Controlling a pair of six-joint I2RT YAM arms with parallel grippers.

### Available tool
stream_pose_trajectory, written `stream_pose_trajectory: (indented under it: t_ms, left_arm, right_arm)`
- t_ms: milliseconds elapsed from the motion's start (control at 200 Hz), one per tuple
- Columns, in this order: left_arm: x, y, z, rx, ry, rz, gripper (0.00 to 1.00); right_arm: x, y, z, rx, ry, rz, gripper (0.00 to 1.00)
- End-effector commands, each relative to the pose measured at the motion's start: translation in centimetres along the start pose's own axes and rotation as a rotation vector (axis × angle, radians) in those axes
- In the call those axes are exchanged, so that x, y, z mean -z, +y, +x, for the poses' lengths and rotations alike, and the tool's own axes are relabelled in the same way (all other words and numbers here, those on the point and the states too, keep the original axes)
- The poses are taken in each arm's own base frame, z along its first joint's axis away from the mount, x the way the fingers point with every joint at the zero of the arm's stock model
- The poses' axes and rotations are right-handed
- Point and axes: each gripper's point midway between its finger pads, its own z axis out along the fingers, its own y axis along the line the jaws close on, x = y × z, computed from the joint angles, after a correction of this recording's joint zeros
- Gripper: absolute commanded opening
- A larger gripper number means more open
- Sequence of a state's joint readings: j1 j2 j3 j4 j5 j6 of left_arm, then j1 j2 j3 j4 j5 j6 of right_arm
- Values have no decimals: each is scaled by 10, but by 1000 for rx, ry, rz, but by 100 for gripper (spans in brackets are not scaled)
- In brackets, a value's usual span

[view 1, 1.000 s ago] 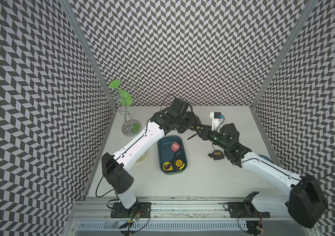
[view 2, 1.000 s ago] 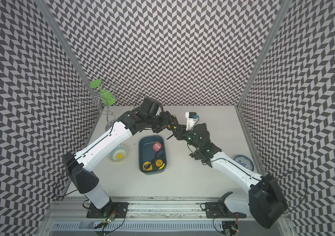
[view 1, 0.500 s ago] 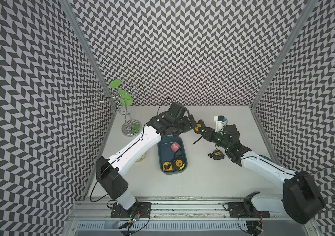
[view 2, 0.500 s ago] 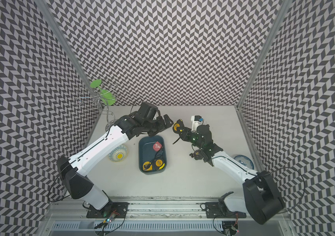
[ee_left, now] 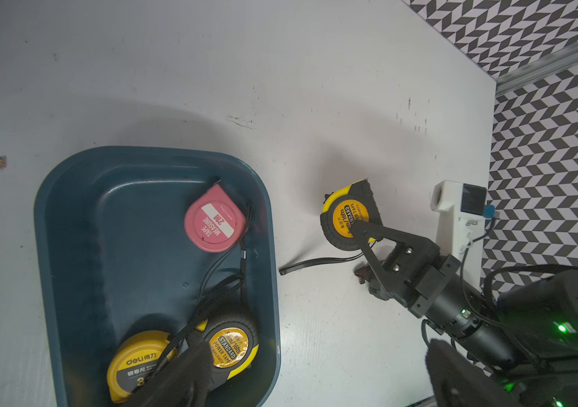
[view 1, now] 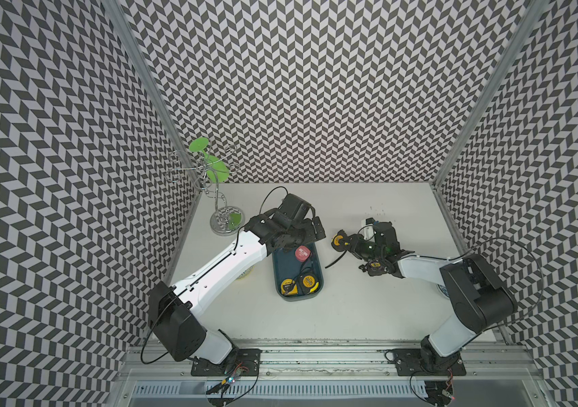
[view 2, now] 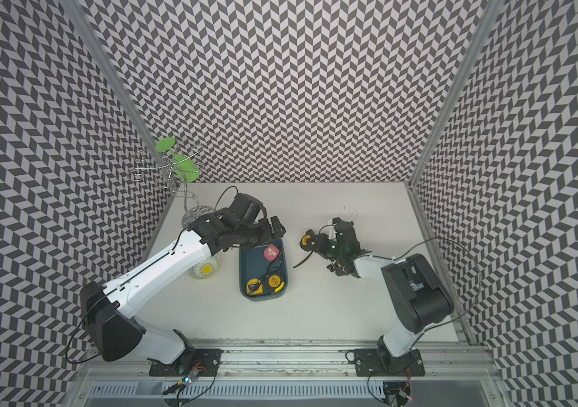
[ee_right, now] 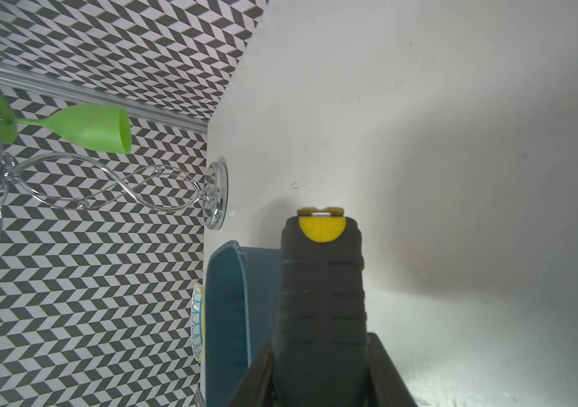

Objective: Take the tape measure out of the storage box
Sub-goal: Place the tape measure at the center of the board.

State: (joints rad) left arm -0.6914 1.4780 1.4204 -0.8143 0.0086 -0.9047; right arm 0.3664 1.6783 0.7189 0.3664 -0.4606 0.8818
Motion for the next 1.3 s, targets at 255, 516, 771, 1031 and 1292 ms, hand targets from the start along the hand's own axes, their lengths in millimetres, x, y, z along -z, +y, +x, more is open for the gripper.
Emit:
stream_pose_trajectory:
  t_ms: [255,516,771,1031,1292]
  left_arm:
    - [9,14,-2,-31,-24,-20,100]
    - [-3,29,7,-71,6,-66,100]
    - [-11,47,7,-138,1,-154,100]
    - [-31,78,6,-211,3,-305,100]
    - [-58,115,8,-241,16,-415,100]
  right_arm:
    - [-14,-12,-13,-29,18,22,27]
    - [-11,-26,-7,-31,36,84,51]
    - [-2,-25,-13,1,21,133,70]
    - [10,-15,-21,43,-9,159,86]
    - [30,8,-30,89,-45,144,93]
